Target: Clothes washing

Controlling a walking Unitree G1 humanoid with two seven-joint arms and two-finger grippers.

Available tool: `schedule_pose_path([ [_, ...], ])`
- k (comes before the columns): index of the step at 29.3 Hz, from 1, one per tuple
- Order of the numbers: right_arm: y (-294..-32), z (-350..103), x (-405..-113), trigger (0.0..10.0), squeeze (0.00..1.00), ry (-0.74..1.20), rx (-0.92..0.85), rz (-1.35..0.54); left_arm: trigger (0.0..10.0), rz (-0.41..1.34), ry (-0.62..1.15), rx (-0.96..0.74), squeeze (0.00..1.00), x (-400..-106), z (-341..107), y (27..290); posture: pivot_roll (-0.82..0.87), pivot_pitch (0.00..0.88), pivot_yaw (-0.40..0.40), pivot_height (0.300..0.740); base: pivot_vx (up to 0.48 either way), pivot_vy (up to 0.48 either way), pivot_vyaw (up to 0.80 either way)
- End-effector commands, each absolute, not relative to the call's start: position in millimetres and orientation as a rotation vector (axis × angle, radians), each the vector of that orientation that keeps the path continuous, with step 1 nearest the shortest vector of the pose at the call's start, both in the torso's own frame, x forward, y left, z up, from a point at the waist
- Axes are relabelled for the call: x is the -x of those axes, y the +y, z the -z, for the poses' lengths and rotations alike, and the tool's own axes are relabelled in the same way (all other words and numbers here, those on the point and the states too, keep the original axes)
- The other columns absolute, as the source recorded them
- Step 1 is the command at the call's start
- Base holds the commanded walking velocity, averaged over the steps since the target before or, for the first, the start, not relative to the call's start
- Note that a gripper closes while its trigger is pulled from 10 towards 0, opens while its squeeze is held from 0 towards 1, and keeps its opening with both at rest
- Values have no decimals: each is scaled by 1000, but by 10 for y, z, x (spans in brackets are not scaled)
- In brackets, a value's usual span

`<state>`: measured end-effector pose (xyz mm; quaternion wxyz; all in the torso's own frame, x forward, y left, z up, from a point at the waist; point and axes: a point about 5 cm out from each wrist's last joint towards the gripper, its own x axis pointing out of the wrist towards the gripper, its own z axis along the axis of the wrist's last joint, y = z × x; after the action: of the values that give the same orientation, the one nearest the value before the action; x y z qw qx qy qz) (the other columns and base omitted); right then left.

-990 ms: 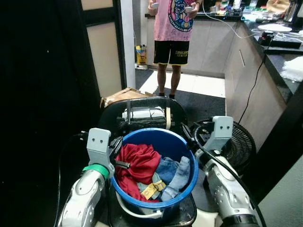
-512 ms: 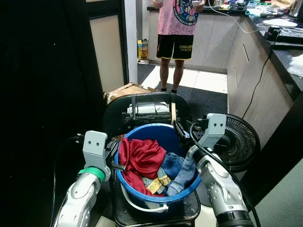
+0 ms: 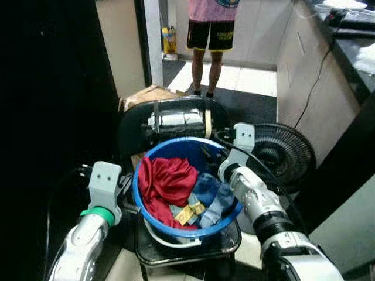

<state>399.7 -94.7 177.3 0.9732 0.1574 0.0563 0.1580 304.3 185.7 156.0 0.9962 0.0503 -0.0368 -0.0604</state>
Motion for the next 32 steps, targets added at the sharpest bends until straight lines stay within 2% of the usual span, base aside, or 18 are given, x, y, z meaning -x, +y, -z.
schedule_pose_path([
  [1,-917,-1765,-3998,10000,1000,128,-331,-325,10000,116,-55,-94,0,-3012,-1525,1887,-15,225,70,740,0,0,0],
  [5,-840,-1765,-4004,10000,1000,152,-352,-341,10000,105,-53,-108,0,-2973,-1554,1956,6,261,65,740,0,0,0],
  [6,-633,-1804,-3992,10000,1000,189,-377,-416,10000,86,-49,-114,0,-2890,-1610,2066,45,306,75,740,0,0,0],
  [8,-633,-1804,-3992,10000,1000,189,-377,-416,10000,86,-49,-114,0,-2890,-1610,2066,45,306,75,740,0,0,0],
  [9,-432,-1834,-3961,10000,1000,225,-393,-495,10000,80,-45,-121,0,-2814,-1659,2138,51,312,79,740,0,0,0],
  [11,-432,-1834,-3961,10000,1000,225,-393,-495,10000,80,-45,-121,0,-2814,-1659,2138,51,312,79,740,0,0,0],
  [12,-224,-1822,-3904,10000,1000,271,-376,-581,10000,99,-35,-133,0,-2745,-1692,2164,61,315,86,740,0,0,0],
  [13,-224,-1822,-3904,10000,1000,271,-376,-581,10000,99,-35,-133,0,-2745,-1692,2164,61,315,86,740,0,0,0],
  [14,-49,-1756,-3825,10000,1000,314,-324,-656,10000,121,-21,-142,0,-2690,-1702,2165,73,322,93,740,0,0,0],
  [15,-49,-1756,-3825,10000,1000,314,-324,-656,10000,121,-21,-142,0,-2690,-1702,2165,73,322,93,740,0,0,0],
  [17,165,-1602,-3689,10000,1000,383,-236,-762,10000,155,8,-155,0,-2624,-1690,2153,80,324,99,740,0,0,0],
  [20,223,-1542,-3638,10000,1000,410,-215,-795,10000,167,20,-160,0,-2605,-1681,2152,82,326,101,740,0,0,0],
  [21,261,-1457,-3584,10000,620,448,-189,-818,10000,190,40,-163,0,-2583,-1662,2141,84,324,103,740,0,0,0],
  [22,261,-1457,-3584,10000,620,448,-189,-818,10000,190,40,-163,0,-2583,-1662,2141,84,324,103,740,0,0,0],
  [23,282,-1358,-3532,10000,94,486,-161,-830,10000,216,56,-168,0,-2560,-1652,2120,85,324,104,740,0,0,0],
  [24,289,-1295,-3500,10000,0,508,-141,-835,10000,233,66,-171,0,-2545,-1646,2104,85,324,104,740,0,0,0],
  [31,305,-1229,-3462,10000,0,517,-146,-828,10000,250,73,-159,0,-2524,-1659,2079,87,322,103,740,0,0,0],
  [32,308,-1287,-3494,10000,0,461,-180,-804,10000,251,76,-153,0,-2517,-1663,2076,84,318,101,740,0,0,0],
])
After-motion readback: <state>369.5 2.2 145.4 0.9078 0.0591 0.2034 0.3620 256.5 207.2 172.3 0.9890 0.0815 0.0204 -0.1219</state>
